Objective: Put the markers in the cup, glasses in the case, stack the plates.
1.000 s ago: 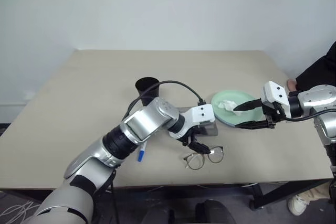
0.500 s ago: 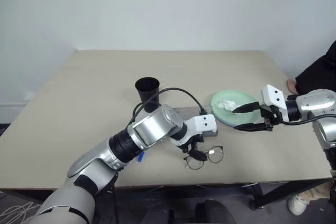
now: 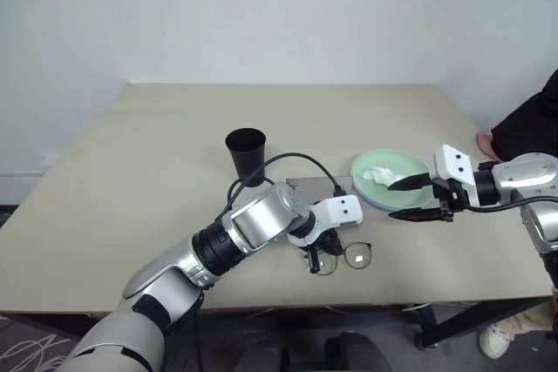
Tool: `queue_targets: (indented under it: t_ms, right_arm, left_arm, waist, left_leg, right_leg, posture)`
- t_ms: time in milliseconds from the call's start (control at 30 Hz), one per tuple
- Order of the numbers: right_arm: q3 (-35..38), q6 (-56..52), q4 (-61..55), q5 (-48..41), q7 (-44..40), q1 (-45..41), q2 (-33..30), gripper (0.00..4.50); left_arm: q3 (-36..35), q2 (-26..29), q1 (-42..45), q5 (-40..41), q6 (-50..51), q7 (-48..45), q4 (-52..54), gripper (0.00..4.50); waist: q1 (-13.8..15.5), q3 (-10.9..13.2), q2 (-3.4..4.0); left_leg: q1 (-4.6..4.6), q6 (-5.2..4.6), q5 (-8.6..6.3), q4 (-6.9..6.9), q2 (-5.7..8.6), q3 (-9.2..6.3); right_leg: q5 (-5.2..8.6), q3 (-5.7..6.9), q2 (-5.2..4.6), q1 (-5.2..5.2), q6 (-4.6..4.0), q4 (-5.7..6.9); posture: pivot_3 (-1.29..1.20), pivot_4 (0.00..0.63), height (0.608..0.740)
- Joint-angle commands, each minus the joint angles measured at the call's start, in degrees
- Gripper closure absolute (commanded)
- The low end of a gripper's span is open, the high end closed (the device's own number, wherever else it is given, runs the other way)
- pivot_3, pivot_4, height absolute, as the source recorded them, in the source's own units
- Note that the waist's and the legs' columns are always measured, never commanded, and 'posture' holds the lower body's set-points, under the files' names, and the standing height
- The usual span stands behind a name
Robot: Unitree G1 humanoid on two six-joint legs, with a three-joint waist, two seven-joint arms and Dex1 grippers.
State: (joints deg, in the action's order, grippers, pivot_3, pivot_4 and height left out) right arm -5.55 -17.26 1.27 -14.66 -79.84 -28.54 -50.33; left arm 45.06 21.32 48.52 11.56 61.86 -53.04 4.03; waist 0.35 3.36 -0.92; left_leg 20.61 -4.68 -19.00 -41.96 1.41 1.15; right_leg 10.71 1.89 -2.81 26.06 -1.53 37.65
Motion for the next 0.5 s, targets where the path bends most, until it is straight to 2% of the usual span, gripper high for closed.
queue_targets:
  t_ms: [33,200,500]
  right_arm:
    - [1.81,0.08,-1.74,-1.05,0.58,-0.54,-0.85,1.62]
    - [1.60,0.19,-1.33,-0.91,1.00,-0.89,-0.62,1.62]
    - [1.17,1.42,1.04,-0.38,0.57,-2.03,-0.39,1.62]
  left_arm:
    - [0.81,-0.05,0.75,-1.24,-1.04,-0.25,-0.01,4.45]
    - [0.52,0.68,2.13,-2.32,-3.90,-1.38,-0.53,4.45]
    - [-6.59,5.23,7.48,-1.66,-9.69,-6.39,0.00,4.45]
  waist:
    - [0.00,0.00,0.00]
    - [0.01,0.00,0.00]
    - [-0.06,0.00,0.00]
  left_leg:
    - [0.00,-0.01,0.00,0.00,0.00,0.00]
    - [0.00,-0.01,0.00,0.00,0.00,0.00]
    - [0.02,-0.03,0.01,-0.01,0.00,0.00]
  right_leg:
    - [0.00,0.00,0.00,0.00,0.00,0.00]
    - [0.00,0.00,0.00,-0.01,0.00,0.00]
    - [0.00,0.00,0.01,0.03,0.00,0.00]
  posture:
    - [0.00,0.000,0.709]
    - [0.00,0.000,0.709]
    - [0.00,0.000,0.709]
